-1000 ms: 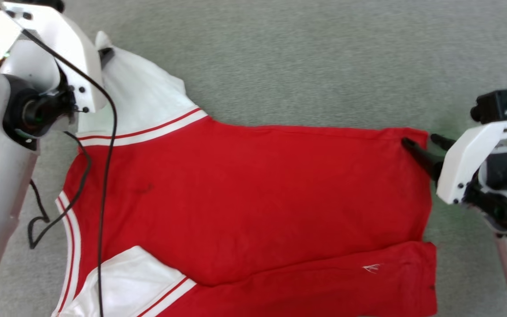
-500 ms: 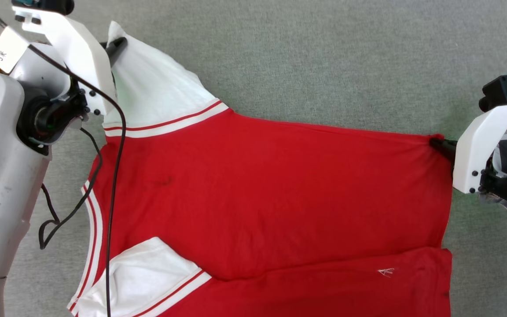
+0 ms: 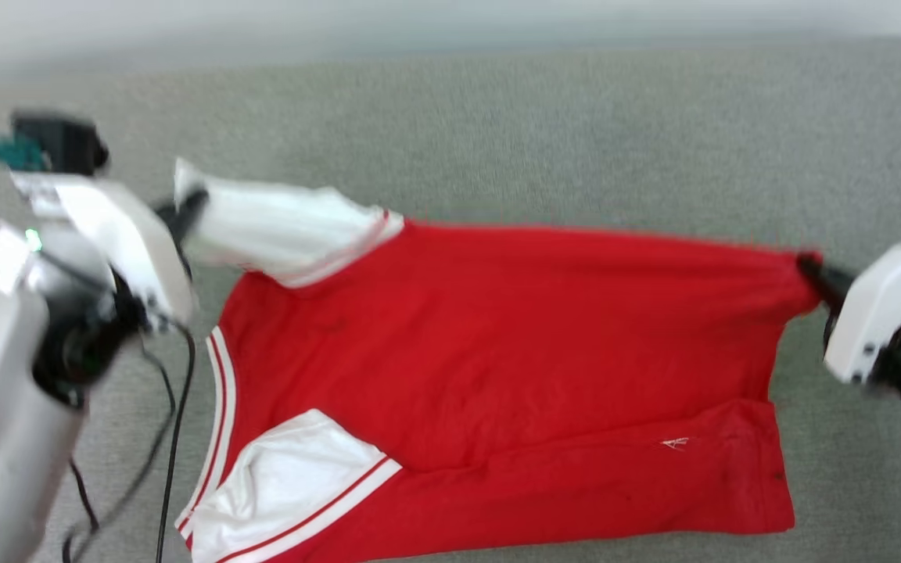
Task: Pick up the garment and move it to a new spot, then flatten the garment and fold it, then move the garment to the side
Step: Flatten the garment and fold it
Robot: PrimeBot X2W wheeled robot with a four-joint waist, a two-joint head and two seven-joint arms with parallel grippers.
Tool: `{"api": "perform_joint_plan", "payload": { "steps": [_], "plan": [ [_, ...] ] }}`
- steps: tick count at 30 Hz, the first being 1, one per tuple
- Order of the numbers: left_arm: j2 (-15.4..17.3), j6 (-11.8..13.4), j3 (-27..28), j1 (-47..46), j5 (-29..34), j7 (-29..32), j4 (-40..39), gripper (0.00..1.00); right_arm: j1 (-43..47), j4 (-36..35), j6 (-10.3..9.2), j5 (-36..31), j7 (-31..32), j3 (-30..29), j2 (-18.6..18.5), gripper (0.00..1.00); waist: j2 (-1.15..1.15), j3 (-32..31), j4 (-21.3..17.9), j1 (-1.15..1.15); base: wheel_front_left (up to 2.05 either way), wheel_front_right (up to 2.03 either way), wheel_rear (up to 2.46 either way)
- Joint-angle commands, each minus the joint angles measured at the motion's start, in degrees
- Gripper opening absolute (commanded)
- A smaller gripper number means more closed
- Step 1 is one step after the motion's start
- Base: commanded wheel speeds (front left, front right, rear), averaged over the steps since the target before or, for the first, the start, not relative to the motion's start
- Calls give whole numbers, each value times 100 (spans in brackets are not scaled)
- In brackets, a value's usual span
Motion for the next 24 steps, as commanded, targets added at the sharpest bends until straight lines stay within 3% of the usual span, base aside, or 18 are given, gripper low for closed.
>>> {"api": "perform_joint_plan", "payload": {
  "steps": [1, 12, 18, 19, 20, 21, 23, 24],
  "plan": [
    [73, 62, 1, 360, -29, -40, -134, 0, 276, 11, -7, -48, 2, -96, 74, 0, 0, -305, 86, 0, 0, 0, 0],
    [253, 669, -7, 2733, -357, -251, -1041, 0, 1757, -23, -8, 32, -204, -626, 569, 0, 0, -894, 297, 0, 0, 0, 0],
    [74, 695, -247, 3441, -536, -173, -1016, 0, 2292, 31, -8, 150, -444, -845, 768, 0, 0, -981, 371, 0, 0, 0, 0],
    [6, 659, -311, 3517, -583, -157, -971, 0, 2362, 55, -8, 179, -488, -853, 811, 24, 0, -992, 373, 0, 0, 0, 0],
    [-88, 622, -345, 3561, -631, -169, -939, 0, 2441, 73, -8, 189, -536, -847, 841, 63, 0, -1003, 374, 0, 0, 0, 0],
    [-150, 585, -363, 3583, -638, -230, -889, 27, 2503, 79, -6, 213, -588, -835, 878, 100, 0, -1012, 370, 0, 0, 0, 0],
    [-414, 478, -403, 3632, -644, -523, -723, 100, 2706, -26, -6, 272, -950, -807, 992, 100, 0, -1059, 343, 0, 0, 0, 0],
    [-462, 450, -387, 3619, -613, -634, -699, 100, 2752, -73, -5, 289, -1055, -797, 1025, 100, 0, -1070, 328, 0, 0, 0, 0]
  ]
}}
